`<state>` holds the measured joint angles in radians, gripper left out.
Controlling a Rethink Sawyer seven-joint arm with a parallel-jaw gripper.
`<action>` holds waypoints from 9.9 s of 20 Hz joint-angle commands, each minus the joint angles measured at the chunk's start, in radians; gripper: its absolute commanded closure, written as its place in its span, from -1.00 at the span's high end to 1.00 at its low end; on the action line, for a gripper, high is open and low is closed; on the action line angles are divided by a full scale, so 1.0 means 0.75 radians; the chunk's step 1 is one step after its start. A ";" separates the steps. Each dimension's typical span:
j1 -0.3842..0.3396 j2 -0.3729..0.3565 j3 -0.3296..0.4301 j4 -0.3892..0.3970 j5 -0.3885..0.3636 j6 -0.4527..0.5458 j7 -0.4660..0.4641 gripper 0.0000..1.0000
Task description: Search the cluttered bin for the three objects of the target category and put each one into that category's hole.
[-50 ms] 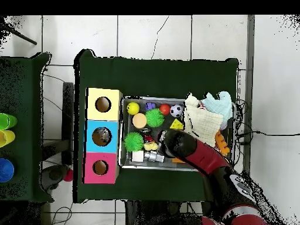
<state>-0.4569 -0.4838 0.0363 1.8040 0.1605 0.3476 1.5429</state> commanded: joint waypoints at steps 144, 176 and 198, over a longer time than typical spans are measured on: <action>-0.472 0.024 1.202 0.491 -0.206 -0.943 0.360 -1.00; -0.422 0.269 1.069 0.406 -0.473 -0.962 0.244 -1.00; -0.460 0.217 1.025 0.374 -0.608 -0.799 0.140 -1.00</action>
<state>-0.7799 -0.3334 0.9178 2.2025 -0.2596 -0.3487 1.5432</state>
